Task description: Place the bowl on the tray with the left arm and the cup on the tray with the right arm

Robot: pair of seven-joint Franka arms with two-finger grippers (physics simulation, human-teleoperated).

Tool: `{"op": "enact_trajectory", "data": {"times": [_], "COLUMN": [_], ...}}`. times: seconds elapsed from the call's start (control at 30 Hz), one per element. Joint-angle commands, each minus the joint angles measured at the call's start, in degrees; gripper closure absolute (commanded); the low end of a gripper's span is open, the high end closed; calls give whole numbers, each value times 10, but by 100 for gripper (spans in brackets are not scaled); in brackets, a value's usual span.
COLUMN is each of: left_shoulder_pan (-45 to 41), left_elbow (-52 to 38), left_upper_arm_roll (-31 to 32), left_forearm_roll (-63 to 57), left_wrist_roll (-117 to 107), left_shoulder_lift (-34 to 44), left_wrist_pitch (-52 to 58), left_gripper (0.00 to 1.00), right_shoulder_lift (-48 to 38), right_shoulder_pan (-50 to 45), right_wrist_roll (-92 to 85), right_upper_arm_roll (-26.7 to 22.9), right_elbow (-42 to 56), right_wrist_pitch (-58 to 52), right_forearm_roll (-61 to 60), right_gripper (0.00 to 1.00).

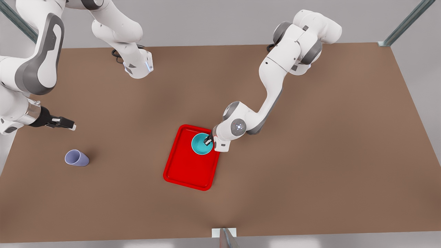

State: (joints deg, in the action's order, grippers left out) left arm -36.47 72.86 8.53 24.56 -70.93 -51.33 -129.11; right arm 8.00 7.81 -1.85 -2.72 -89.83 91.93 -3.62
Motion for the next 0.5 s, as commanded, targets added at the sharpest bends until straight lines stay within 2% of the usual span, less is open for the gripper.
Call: {"op": "enact_trajectory", "data": {"times": [0.0,0.03,0.07,0.1,0.17,0.2,0.23,0.3,0.37,0.4,0.47], "left_shoulder_pan": [0,0,0,1,6,14,40,126,194,199,200], "left_elbow": [-1,0,0,0,0,-1,-5,-4,-2,-4,2], "left_upper_arm_roll": [0,0,0,0,0,-1,-2,-2,-8,-58,-114], "left_forearm_roll": [0,0,0,-5,-21,-37,-120,-206,-222,-224,-225], "left_wrist_roll": [0,1,1,2,10,18,96,339,512,608,653], "left_shoulder_lift": [0,0,0,0,11,25,64,153,191,207,267], "left_wrist_pitch": [0,0,0,0,14,65,193,338,413,439,455], "left_gripper": [54,41,23,0,0,0,0,0,0,0,0], "right_shoulder_lift": [0,0,0,0,0,1,6,18,28,37,67], "right_shoulder_pan": [0,0,0,0,0,0,0,0,0,2,19], "right_wrist_roll": [0,0,0,0,0,0,0,2,2,1,-1], "right_upper_arm_roll": [0,0,0,0,0,0,-1,-1,-1,-1,-1], "right_elbow": [0,0,0,-1,0,0,1,11,18,20,19], "right_wrist_pitch": [0,0,0,0,0,3,4,4,6,7,38], "right_forearm_roll": [-1,-1,-1,0,0,0,1,1,3,4,5], "right_gripper": [0,0,0,0,0,0,0,0,0,0,0]}}
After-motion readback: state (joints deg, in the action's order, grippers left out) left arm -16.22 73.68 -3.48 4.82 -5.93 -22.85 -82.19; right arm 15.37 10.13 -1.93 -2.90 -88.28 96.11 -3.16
